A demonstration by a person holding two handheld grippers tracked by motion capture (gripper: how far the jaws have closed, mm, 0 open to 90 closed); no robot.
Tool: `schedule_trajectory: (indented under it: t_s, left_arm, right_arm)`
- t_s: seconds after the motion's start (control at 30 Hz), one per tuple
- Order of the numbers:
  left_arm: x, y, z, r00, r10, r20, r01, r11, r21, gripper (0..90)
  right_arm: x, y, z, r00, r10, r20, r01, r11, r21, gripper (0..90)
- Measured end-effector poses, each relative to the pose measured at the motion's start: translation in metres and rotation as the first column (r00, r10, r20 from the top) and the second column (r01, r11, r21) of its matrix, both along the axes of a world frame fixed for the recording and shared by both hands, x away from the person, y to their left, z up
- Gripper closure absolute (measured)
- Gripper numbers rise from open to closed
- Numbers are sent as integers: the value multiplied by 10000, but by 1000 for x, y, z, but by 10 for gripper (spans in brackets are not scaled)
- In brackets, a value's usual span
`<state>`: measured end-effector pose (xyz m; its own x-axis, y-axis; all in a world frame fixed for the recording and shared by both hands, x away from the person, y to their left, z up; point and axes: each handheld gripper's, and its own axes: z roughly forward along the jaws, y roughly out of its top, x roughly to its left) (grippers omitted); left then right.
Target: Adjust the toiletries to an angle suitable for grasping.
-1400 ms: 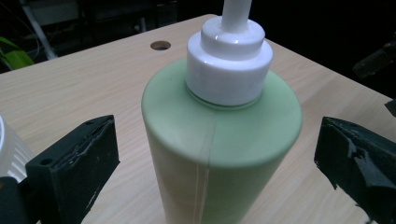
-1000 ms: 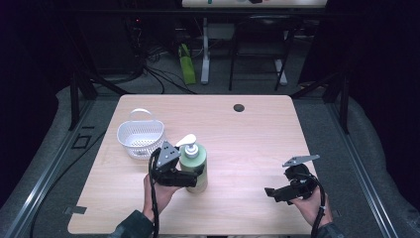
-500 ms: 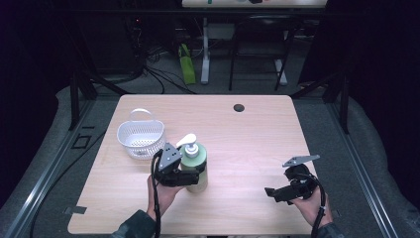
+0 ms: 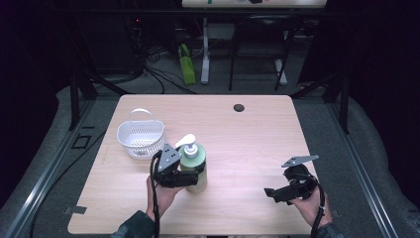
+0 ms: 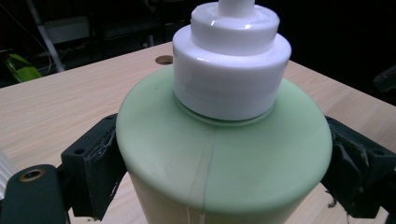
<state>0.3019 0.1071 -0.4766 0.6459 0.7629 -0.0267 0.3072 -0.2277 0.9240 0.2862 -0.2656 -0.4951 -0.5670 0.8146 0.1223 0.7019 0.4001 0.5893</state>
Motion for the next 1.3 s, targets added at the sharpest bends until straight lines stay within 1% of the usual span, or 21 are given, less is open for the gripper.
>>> schedule_trajectory:
  t_s: [0.1, 0.13, 0.23, 0.33, 0.5, 0.53, 0.57, 0.67, 0.87, 0.9, 0.93, 0.97, 1.03, 1.1, 1.2, 1.27, 1.3]
  left_arm:
    - [-1, 3, 0, 9999, 117, 5, -117, 9999, -22, 119]
    - [-1, 4, 0, 9999, 130, -30, -129, 9999, 45, 118]
    - [-1, 7, 0, 9997, 232, -10, -232, 9997, -6, 119]
    - [-2, 12, 0, 9994, 337, -5, -337, 9994, 33, 118]
    - [-3, 23, 0, 9970, 773, -39, -773, 9970, 22, 118]
    - [-3, 23, 0, 9970, 773, -39, -773, 9970, 22, 119]
    - [-5, 27, 0, 9963, 860, -53, -860, 9963, 26, 119]
    - [-6, 31, 1, 9955, 950, -67, -949, 9955, 61, 119]
    - [-9, 44, 1, 9919, 1264, -104, -1263, 9919, 108, 119]
    - [-10, 49, 2, 9904, 1374, -150, -1373, 9905, 91, 119]
    - [-10, 49, 2, 9904, 1374, -150, -1373, 9905, 91, 119]
    - [-11, 54, 2, 9892, 1454, -172, -1452, 9893, 112, 119]
    - [-11, 55, 2, 9880, 1533, -177, -1531, 9881, 117, 119]
    - [-12, 61, 2, 9869, 1603, -197, -1600, 9870, 141, 119]
    - [-13, 65, 2, 9861, 1650, -195, -1646, 9862, 181, 119]
    - [-14, 68, 3, 9845, 1737, -244, -1733, 9847, 197, 119]
    - [-16, 72, 3, 9826, 1844, -239, -1840, 9828, 179, 119]
  right_arm:
    - [0, 0, 0, 10000, 69, 48, -69, 10000, -19, 7]
    - [0, 0, 0, 9999, 89, 55, -89, 10000, -14, 7]
    - [1, 1, 0, 9999, 109, 63, -109, 9999, -42, 7]
    - [0, 2, 0, 10000, 75, 24, -75, 10000, -35, 7]
    - [1, 3, 0, 9999, 115, 35, -115, 9999, -41, 7]
    - [1, 3, 0, 9999, 115, 35, -115, 9999, -41, 7]
    - [1, 3, 0, 9998, 178, 103, -177, 9998, -60, 8]
    - [1, 4, 1, 9998, 169, 88, -168, 9998, -69, 8]
    - [2, 7, 1, 9998, 191, 44, -191, 9998, -90, 9]
    - [3, 7, 1, 9994, 330, 127, -329, 9994, -117, 9]
    - [3, 7, 1, 9994, 330, 127, -329, 9994, -117, 9]
    - [4, 9, 1, 9995, 299, 48, -299, 9995, -55, 9]
    - [4, 10, 1, 9994, 344, 81, -343, 9994, -111, 9]
    - [6, 11, 1, 9989, 462, 127, -460, 9988, -135, 9]
    - [6, 12, 1, 9988, 475, 107, -474, 9988, -131, 10]
    - [6, 12, 1, 9990, 428, 102, -427, 9990, -124, 10]
    - [7, 12, 0, 9988, 473, 83, -472, 9988, -138, 10]
